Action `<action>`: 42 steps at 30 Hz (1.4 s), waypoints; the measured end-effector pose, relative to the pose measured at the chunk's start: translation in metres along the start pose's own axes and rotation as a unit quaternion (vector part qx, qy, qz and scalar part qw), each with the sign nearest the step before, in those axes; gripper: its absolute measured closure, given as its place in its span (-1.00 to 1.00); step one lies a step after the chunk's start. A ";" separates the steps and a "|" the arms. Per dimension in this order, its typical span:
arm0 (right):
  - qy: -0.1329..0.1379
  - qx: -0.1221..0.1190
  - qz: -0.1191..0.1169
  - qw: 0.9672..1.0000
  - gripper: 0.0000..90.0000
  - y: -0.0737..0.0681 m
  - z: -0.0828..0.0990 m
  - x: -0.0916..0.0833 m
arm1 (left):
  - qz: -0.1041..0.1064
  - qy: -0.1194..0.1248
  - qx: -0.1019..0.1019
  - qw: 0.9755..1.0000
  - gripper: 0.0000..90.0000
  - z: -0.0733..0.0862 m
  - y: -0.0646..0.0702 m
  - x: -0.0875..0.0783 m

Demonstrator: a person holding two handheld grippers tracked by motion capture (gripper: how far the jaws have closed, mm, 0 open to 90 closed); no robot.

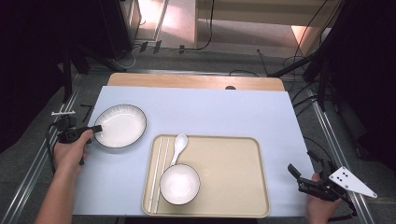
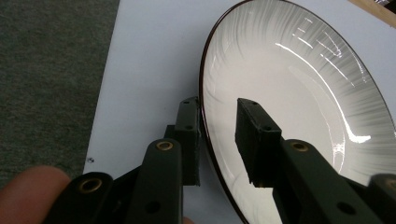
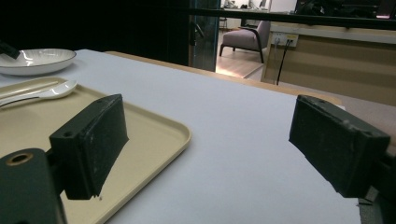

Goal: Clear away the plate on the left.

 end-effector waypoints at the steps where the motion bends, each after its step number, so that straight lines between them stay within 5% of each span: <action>1: -0.001 0.000 -0.001 1.000 -0.74 0.000 0.000 0.000 | 0.003 -0.005 -0.001 1.000 0.59 0.001 0.000 0.001; 12: 0.000 0.001 -0.001 1.000 -0.74 0.000 0.000 0.001 | 0.055 -0.035 -0.048 0.997 0.69 0.006 -0.003 0.007; 23: 0.000 0.002 -0.001 1.000 -0.74 0.001 0.000 0.000 | 0.077 -0.005 -0.070 0.995 0.87 0.000 0.008 0.010; 33: 0.000 0.001 -0.001 1.000 -0.74 0.001 0.000 0.000 | 0.079 0.014 -0.053 0.995 0.91 -0.004 0.018 0.003; 42: 0.002 -0.001 0.002 1.000 -0.74 0.001 -0.001 0.000 | 0.093 0.038 -0.047 0.994 0.91 -0.013 0.022 -0.015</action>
Point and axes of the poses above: each handheld gripper's, and its own axes: x roughly forward along the jaws, z roughly out of its underside, y roughly to its right, the point moved 8 cm from there along x, roughly forward along the jaws, and after that the axes turned 2 degrees about -x, right-handed, at the moved point
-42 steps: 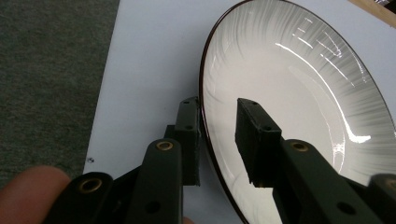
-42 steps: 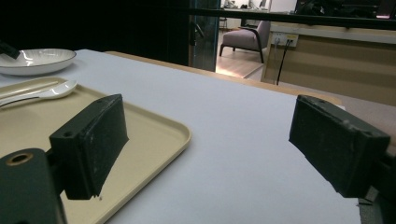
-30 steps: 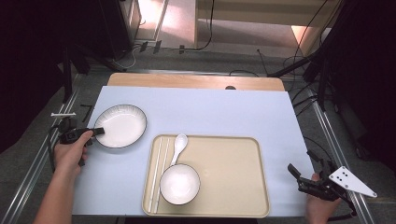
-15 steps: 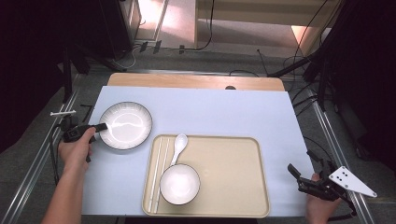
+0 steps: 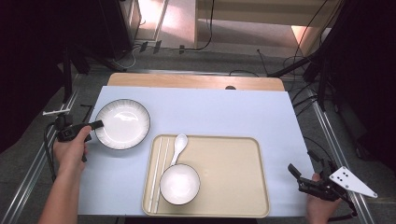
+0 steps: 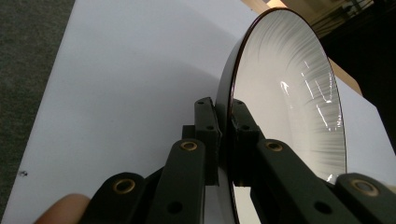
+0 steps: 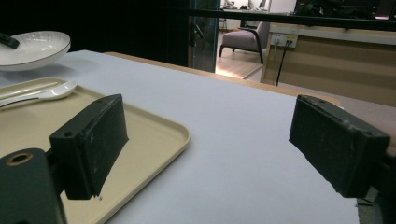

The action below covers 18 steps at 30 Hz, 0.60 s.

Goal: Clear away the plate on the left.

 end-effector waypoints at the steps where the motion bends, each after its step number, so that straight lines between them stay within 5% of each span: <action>1: 0.000 -0.001 -0.001 1.000 -0.74 0.000 0.000 0.000 | 0.003 -0.001 0.005 1.000 0.91 -0.001 0.004 -0.002; 10: 0.001 -0.002 0.000 1.000 -0.74 0.000 0.000 0.000 | 0.007 0.000 0.053 0.999 0.91 -0.003 0.031 -0.002; 18: 0.002 0.002 0.001 1.000 -0.74 0.001 -0.001 -0.001 | 0.036 0.001 0.059 0.998 0.91 -0.001 0.051 -0.002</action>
Point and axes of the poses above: each handheld gripper's, and its own axes: x roughly forward along the jaws, z roughly out of its underside, y roughly to its right, the point moved 8 cm from there along x, roughly forward along the jaws, and after that the axes turned 2 degrees about -x, right-handed, at the moved point
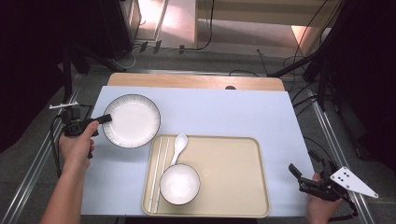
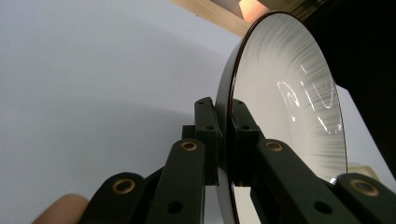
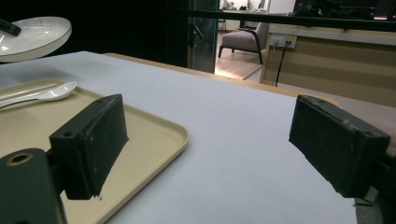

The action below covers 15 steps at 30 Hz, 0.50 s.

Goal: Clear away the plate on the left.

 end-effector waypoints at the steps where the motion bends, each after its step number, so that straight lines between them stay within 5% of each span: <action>1: 0.000 0.000 0.000 1.000 -0.74 0.000 0.000 0.000 | 0.002 0.000 0.003 1.000 0.91 0.000 0.002 0.000; 15: -0.001 -0.003 -0.001 1.000 -0.74 -0.001 0.000 0.001 | 0.023 -0.012 0.032 0.999 0.91 0.006 0.038 0.009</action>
Point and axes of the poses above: each handheld gripper's, and its own axes: x roughly forward along the jaws, z roughly out of its underside, y roughly to its right, the point moved 8 cm from there along x, roughly forward along the jaws, and after that the axes turned 2 degrees about -x, right-handed, at the moved point
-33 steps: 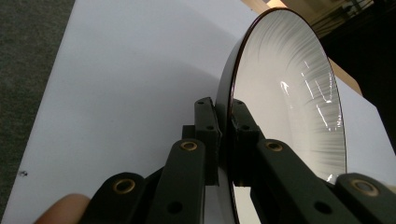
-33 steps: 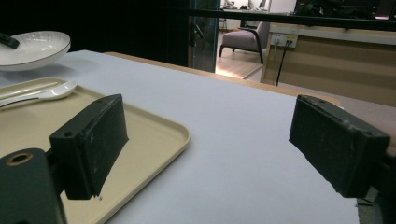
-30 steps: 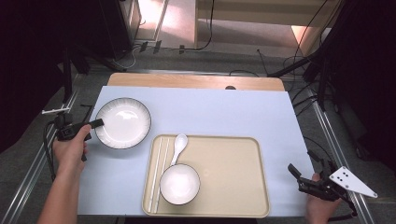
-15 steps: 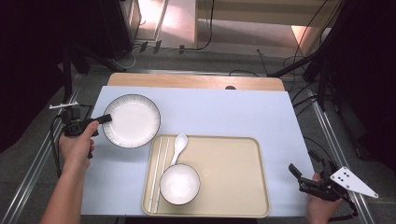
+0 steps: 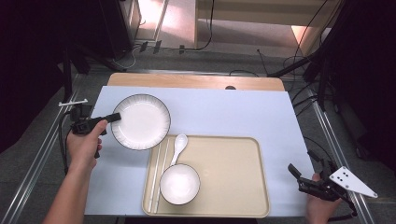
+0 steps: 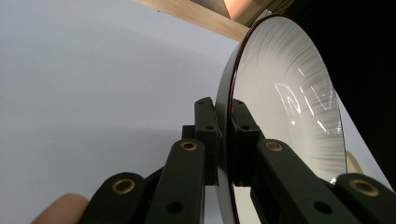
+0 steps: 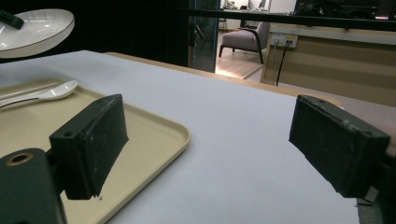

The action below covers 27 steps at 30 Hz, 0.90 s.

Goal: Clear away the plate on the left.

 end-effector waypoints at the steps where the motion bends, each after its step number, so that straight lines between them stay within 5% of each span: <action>1: 0.000 0.001 0.000 1.000 -0.74 0.000 0.000 0.000 | 0.001 -0.001 0.001 1.000 0.91 0.000 0.002 0.001; 27: 0.000 0.004 0.000 1.000 -0.74 0.001 0.000 -0.001 | 0.066 -0.053 0.046 0.995 0.90 0.028 0.089 0.067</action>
Point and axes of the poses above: each handheld gripper's, and its own axes: x roughly forward along the jaws, z roughly out of its underside, y roughly to its right, the point moved 8 cm from there along x, roughly forward along the jaws, and after that the axes turned 2 degrees about -x, right-handed, at the moved point
